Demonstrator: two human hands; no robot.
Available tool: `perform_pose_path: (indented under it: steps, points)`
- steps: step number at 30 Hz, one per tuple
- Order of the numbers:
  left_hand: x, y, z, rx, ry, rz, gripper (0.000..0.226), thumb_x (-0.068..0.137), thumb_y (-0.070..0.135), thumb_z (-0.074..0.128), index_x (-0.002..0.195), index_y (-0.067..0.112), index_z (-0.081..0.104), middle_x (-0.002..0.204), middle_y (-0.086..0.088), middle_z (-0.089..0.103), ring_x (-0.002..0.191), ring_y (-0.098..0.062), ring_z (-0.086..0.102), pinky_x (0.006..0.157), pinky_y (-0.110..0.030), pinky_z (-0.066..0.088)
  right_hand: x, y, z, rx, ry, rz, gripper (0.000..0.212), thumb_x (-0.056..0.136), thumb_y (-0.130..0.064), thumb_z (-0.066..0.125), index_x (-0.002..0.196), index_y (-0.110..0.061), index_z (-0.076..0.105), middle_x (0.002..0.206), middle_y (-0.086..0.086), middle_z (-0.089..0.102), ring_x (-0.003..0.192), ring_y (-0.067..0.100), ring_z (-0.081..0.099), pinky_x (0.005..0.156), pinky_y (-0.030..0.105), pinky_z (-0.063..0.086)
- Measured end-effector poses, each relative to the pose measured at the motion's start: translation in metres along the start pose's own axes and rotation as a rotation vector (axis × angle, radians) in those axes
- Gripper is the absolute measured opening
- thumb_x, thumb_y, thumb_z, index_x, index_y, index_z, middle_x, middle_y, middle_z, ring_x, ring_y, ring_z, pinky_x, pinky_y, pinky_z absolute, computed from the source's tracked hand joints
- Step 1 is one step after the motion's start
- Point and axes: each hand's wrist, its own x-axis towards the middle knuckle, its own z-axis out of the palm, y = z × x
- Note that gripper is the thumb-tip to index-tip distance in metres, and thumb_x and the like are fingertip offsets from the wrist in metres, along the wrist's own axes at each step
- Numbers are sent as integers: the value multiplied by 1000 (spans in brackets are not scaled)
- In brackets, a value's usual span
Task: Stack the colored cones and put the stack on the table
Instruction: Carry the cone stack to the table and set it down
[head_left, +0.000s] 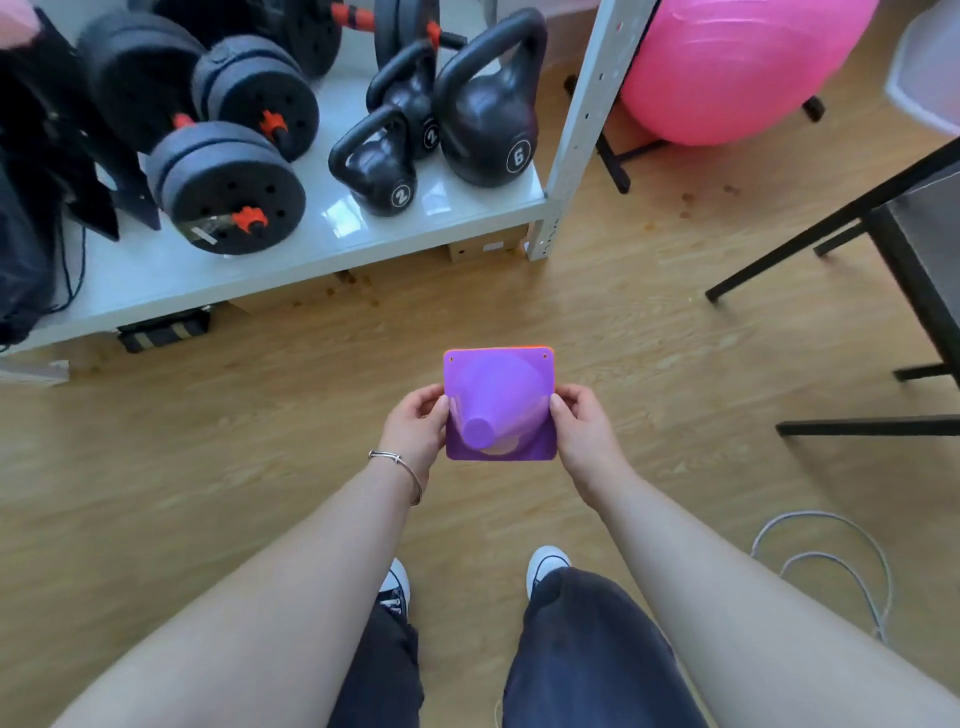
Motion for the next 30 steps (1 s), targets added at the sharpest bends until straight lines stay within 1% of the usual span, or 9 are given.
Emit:
perform_pose_path:
  steps: [4, 6, 10, 13, 17, 19, 21, 27, 30]
  points:
    - [-29, 32, -28, -27, -58, 15, 31, 95, 15, 57, 126, 11, 57, 113, -1, 69, 92, -14, 67, 62, -21, 55, -41, -31, 9, 57, 7, -16, 17, 101, -20, 47, 117, -21, 53, 115, 3, 64, 106, 13, 61, 81, 23, 48]
    - [-55, 42, -42, -61, -65, -4, 33, 96, 15, 56, 128, 9, 56, 115, -5, 68, 94, -17, 66, 67, -27, 54, -66, -45, 12, 71, 3, -13, 18, 101, -19, 47, 117, -20, 54, 117, 5, 65, 108, 15, 62, 83, 25, 50]
    - [-112, 68, -67, -107, -60, -30, 32, 97, 9, 52, 129, 7, 54, 106, -3, 67, 91, -15, 64, 70, -30, 54, -117, -81, 16, 68, -17, -41, 24, 100, -17, 48, 123, -20, 56, 123, 6, 65, 113, 16, 62, 92, 31, 52]
    - [-156, 93, -81, -147, -77, -45, 32, 97, 7, 51, 129, 6, 55, 107, -4, 67, 90, -15, 63, 72, -31, 54, -157, -115, 13, 110, -42, -81, 28, 100, -13, 48, 124, -24, 56, 122, 5, 66, 110, 16, 63, 85, 26, 52]
    - [-213, 129, -88, -183, -75, -36, 31, 98, 18, 51, 127, 4, 55, 111, -10, 66, 83, -17, 64, 66, -30, 55, -209, -161, 0, 138, -74, -147, 30, 101, -10, 47, 118, -33, 57, 117, 4, 68, 101, 15, 65, 73, 23, 52]
    - [-240, 151, -84, -209, -68, -18, 33, 99, 23, 50, 124, 3, 55, 102, -10, 68, 79, -18, 63, 69, -34, 53, -229, -185, -9, 142, -89, -188, 31, 100, -9, 47, 114, -34, 59, 119, 4, 68, 107, 17, 65, 80, 27, 53]
    - [-266, 173, -79, -236, -77, 4, 34, 99, 25, 51, 123, 2, 56, 94, -8, 68, 77, -19, 62, 72, -37, 52, -246, -209, -21, 139, -95, -231, 30, 99, -9, 48, 117, -28, 61, 122, 3, 67, 115, 18, 63, 92, 31, 53]
    - [-325, 221, -58, -334, -89, 54, 35, 97, 22, 54, 125, 1, 55, 91, -5, 73, 73, -14, 69, 67, -32, 57, -272, -273, -62, 57, -141, -337, 33, 97, -12, 49, 124, -23, 65, 121, -3, 70, 115, 14, 64, 102, 45, 51]
    - [-346, 238, -46, -403, -62, 79, 35, 95, 18, 57, 125, 1, 54, 90, -6, 72, 72, -15, 70, 67, -31, 57, -281, -298, -79, 6, -186, -392, 34, 98, -14, 48, 123, -27, 66, 121, -10, 70, 116, 10, 63, 103, 47, 50]
